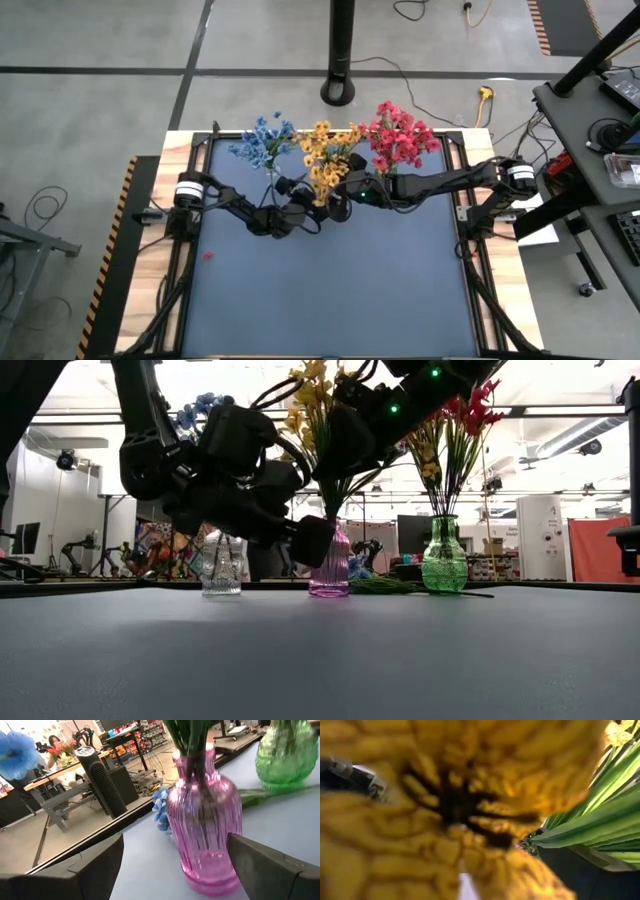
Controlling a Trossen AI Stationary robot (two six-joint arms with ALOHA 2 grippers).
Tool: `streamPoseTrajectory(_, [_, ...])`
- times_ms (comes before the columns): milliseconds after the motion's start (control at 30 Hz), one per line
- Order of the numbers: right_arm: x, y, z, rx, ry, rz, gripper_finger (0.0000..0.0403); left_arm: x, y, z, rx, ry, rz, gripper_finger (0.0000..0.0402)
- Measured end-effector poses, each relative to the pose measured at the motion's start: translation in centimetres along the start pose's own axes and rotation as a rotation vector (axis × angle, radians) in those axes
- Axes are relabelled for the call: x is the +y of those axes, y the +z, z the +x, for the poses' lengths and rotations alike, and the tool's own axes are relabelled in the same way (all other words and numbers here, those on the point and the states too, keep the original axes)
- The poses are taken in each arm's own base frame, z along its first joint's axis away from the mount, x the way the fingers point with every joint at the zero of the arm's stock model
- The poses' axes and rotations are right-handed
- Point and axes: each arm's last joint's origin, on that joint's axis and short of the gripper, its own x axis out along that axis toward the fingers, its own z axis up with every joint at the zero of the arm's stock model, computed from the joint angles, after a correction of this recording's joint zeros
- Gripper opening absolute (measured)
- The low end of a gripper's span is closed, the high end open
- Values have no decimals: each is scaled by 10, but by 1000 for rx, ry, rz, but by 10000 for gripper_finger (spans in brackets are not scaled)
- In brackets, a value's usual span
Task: Sort flowers into vase by color
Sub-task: Put the yellow flowers into the violet vase
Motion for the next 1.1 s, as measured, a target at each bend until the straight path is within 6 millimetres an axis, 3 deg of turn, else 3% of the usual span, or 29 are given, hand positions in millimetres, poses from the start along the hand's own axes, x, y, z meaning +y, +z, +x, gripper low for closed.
streamPoseTrajectory(433, [3, 4, 0, -53, 57, -185, 306, 8, 40, -15, -82, -45, 32, 334])
streamPoseTrajectory(1100, [2, 2, -2, -18, 46, -31, 306, 8, 53, -20, -163, -73, 70, 334])
